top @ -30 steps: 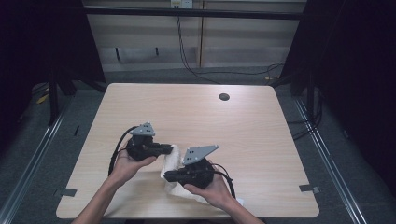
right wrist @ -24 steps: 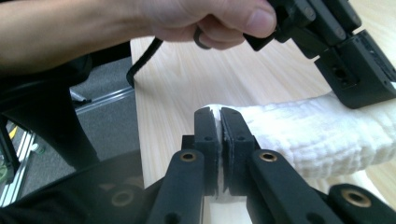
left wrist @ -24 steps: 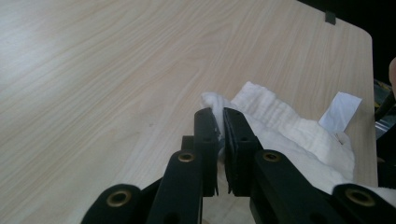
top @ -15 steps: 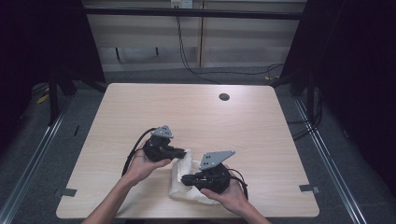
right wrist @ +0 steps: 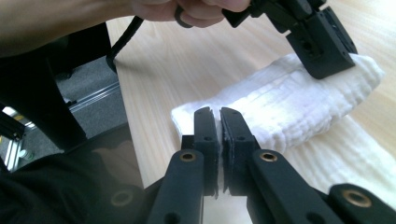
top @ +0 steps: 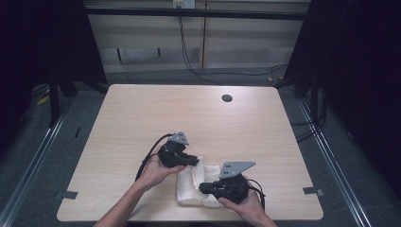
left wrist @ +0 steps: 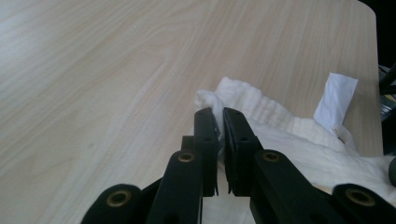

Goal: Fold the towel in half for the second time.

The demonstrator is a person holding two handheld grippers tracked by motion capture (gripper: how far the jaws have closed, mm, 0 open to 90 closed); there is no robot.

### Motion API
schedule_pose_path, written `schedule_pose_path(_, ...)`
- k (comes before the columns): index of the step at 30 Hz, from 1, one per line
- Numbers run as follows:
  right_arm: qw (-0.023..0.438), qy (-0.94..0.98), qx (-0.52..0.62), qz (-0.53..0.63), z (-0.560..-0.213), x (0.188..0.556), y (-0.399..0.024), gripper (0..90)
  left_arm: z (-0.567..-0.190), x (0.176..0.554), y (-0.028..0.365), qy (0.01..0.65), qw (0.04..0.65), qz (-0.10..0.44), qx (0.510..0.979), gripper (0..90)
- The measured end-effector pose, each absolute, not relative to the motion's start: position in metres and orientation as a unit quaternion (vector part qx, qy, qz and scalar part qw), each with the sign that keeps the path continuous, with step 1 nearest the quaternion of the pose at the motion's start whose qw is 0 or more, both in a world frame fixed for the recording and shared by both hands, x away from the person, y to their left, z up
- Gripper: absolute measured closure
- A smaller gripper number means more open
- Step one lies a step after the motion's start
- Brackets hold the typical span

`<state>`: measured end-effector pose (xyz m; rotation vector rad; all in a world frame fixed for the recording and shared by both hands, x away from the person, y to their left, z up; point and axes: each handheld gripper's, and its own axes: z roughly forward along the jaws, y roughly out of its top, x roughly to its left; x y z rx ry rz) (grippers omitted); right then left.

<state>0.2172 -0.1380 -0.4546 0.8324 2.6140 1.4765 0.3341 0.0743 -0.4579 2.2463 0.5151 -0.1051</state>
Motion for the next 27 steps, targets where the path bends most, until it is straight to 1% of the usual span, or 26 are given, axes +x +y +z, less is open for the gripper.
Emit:
schedule_pose_path(7,0.016,0.846,0.277,0.455,-0.465,0.212,-0.145,86.1,-0.467,0.336,0.060,0.202,0.391,-0.050,0.897,84.7)
schedule_pose_path(11,0.035,0.854,0.280,0.437,-0.473,0.207,-0.147,85.2,-0.470,0.337,0.055,0.205,0.388,-0.060,0.897,84.2)
schedule_pose_path(15,0.029,0.852,0.296,0.431,-0.480,0.205,-0.152,84.2,-0.476,0.336,0.048,0.202,0.394,-0.061,0.894,83.9)
schedule_pose_path(22,0.023,0.855,0.300,0.423,-0.481,0.204,-0.150,79.7,-0.477,0.336,0.037,0.199,0.405,-0.074,0.889,81.6)
schedule_pose_path(24,0.031,0.856,0.299,0.420,-0.481,0.203,-0.152,75.3,-0.475,0.337,0.036,0.195,0.413,-0.077,0.886,79.9)
schedule_pose_path(25,0.035,0.856,0.304,0.416,-0.481,0.202,-0.153,74.4,-0.475,0.337,0.035,0.192,0.423,-0.083,0.882,79.5)
schedule_pose_path(27,0.036,0.852,0.313,0.417,-0.479,0.203,-0.157,71.7,-0.474,0.337,0.032,0.192,0.423,-0.083,0.882,78.7)
